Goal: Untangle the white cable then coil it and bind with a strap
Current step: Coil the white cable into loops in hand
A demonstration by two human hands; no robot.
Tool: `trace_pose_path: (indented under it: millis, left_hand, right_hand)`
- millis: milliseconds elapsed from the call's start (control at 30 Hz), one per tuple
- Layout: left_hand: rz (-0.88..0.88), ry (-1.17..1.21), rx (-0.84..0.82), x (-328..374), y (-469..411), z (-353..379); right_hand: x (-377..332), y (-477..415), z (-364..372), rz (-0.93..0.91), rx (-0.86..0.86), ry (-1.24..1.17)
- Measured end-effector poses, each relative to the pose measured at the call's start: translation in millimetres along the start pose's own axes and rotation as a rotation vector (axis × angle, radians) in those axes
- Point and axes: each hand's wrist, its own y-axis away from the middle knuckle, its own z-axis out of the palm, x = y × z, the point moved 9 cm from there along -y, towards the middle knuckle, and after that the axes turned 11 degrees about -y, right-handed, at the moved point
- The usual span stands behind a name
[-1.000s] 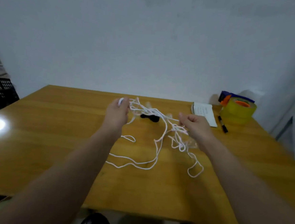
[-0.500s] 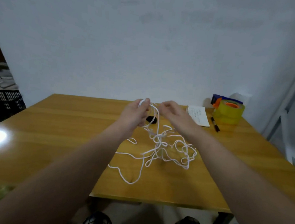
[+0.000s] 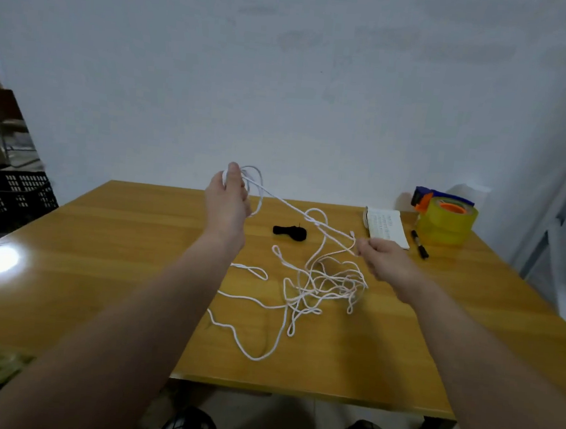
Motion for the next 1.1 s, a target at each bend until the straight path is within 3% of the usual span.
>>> trace_pose_path:
  millis: [67, 133, 167, 233, 300, 400, 467, 600, 700, 833, 900, 1100]
  left_hand:
    - [0.009, 0.025, -0.019, -3.1, 10.5, 14.7]
    - [0.008, -0.009, -0.168, -7.2, 19.1, 37.5]
    - [0.01, -0.049, -0.247, -7.8, 22.2, 47.4]
    - [0.015, -0.114, -0.349, -6.6, 26.3, 59.2]
    - [0.028, -0.126, -0.396, -3.8, 29.5, 66.5]
    - [0.031, -0.154, -0.389, -1.2, 32.0, 70.6]
    - [-0.009, -0.105, -0.441, -2.1, 33.7, 74.2]
    - [-0.221, 0.053, -0.721, -11.6, 48.1, 84.6]
    - [-0.331, 0.113, -0.935, -12.6, 73.1, 97.0]
    - [-0.323, 0.151, -0.838, -9.5, 71.6, 102.9]
    - [-0.268, 0.111, -0.736, -8.5, 62.5, 100.1]
    - [-0.092, -0.201, -0.492, -12.7, 32.7, 71.8]
  right_hand:
    - [23.8, -5.2, 7.2, 0.147, 0.022, 0.084]
    - [25.2, -10.5, 6.6, 0.143, 0.106, 0.273]
    - [10.5, -10.1, 3.1, 0.061, 0.186, 0.336]
    - [-35.6, 1.4, 5.2, -0.202, 0.268, 0.221]
    - [-72.0, 15.7, 25.7, -0.319, 0.164, -0.048]
    - [-84.0, 26.1, 71.6, -0.206, -0.113, -0.103]
    - [-80.2, 24.6, 78.7, -0.182, -0.152, -0.202]
    - [-102.1, 18.1, 32.7, -0.455, 0.166, -0.168]
    - [-112.6, 11.2, 21.7, -0.496, 0.215, -0.132]
    - [-87.8, 2.9, 51.1, -0.147, -0.11, -0.188]
    - [-83.8, 6.8, 63.4, -0.148, -0.221, -0.225]
    - [-71.4, 0.6, 46.7, -0.137, -0.096, -0.337]
